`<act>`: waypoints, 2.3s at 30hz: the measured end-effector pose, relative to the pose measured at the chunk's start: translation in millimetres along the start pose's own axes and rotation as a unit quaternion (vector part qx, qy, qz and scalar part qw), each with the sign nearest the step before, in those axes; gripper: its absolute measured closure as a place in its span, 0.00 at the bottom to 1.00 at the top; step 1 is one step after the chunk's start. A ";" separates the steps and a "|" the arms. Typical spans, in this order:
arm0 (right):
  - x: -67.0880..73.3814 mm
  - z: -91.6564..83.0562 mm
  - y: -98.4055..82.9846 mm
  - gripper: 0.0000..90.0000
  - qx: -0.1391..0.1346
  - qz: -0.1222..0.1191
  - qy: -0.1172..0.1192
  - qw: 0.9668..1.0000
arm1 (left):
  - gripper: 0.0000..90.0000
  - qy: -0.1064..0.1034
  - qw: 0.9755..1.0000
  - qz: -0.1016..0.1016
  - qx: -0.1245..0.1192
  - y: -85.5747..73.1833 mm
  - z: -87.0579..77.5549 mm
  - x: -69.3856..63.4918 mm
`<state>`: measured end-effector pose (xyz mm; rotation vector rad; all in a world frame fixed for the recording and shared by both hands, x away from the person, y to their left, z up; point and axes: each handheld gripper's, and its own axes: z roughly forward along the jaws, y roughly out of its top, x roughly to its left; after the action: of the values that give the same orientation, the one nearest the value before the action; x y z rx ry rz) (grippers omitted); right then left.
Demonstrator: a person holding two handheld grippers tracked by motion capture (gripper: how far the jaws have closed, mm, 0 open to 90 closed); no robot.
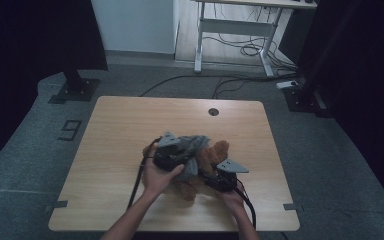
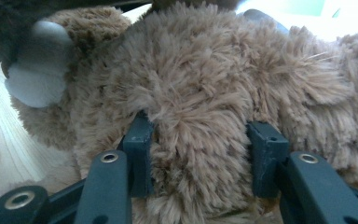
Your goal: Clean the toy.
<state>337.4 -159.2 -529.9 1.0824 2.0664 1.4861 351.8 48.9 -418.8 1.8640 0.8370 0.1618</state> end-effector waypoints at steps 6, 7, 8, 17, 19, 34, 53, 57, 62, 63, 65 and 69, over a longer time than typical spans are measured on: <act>0.4 -0.2 -0.8 0.58 -0.003 -0.001 0.000 1.000 | 0.87 0.045 0.997 0.027 0.058 -1.4 47.8 -4.2; 0.2 -0.3 -0.8 0.58 -0.003 -0.001 -0.001 1.000 | 0.87 0.054 0.996 0.023 0.067 -5.9 52.5 0.4; 0.3 -0.3 -0.9 0.58 -0.003 -0.002 0.000 1.000 | 0.87 0.055 0.996 0.020 0.069 -10.5 54.4 5.0; 0.5 0.1 -0.9 0.58 0.001 -0.002 -0.002 1.000 | 0.87 0.111 0.992 0.023 0.062 -22.2 19.7 24.5; -0.5 -0.1 -1.1 0.58 -0.001 0.003 0.002 1.000 | 0.87 0.132 0.989 0.011 0.069 -27.7 8.9 38.3; 1.7 0.7 -1.4 0.58 -0.001 0.000 0.002 1.000 | 0.87 0.161 0.985 -0.056 0.025 -48.0 -64.0 94.4; 1.8 1.2 -2.3 0.59 -0.004 0.001 0.000 1.000 | 0.88 0.203 0.971 -0.079 0.098 -114.1 -62.7 125.8; 1.6 1.7 -2.5 0.59 -0.004 0.002 -0.002 1.000 | 0.89 0.205 0.970 -0.073 0.111 -115.4 -56.8 124.1; 0.3 2.6 -2.3 0.59 -0.007 0.006 -0.004 1.000 | 0.88 0.192 0.975 -0.082 0.079 -93.1 -68.3 123.5; 0.2 2.8 -2.2 0.59 -0.007 0.005 -0.004 1.000 | 0.88 0.190 0.976 -0.079 0.074 -86.8 -70.3 121.3; 0.1 3.6 -1.9 0.59 -0.008 0.004 -0.008 1.000 | 0.88 0.193 0.978 -0.060 0.060 -69.5 -73.1 111.9; 0.4 5.8 -1.2 0.59 -0.010 0.002 -0.016 1.000 | 0.87 0.161 0.986 -0.042 0.018 -32.4 -74.0 91.8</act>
<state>340.7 -155.4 -533.1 1.0959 2.0256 1.4783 370.4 168.4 -436.6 1.8584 1.1437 0.4059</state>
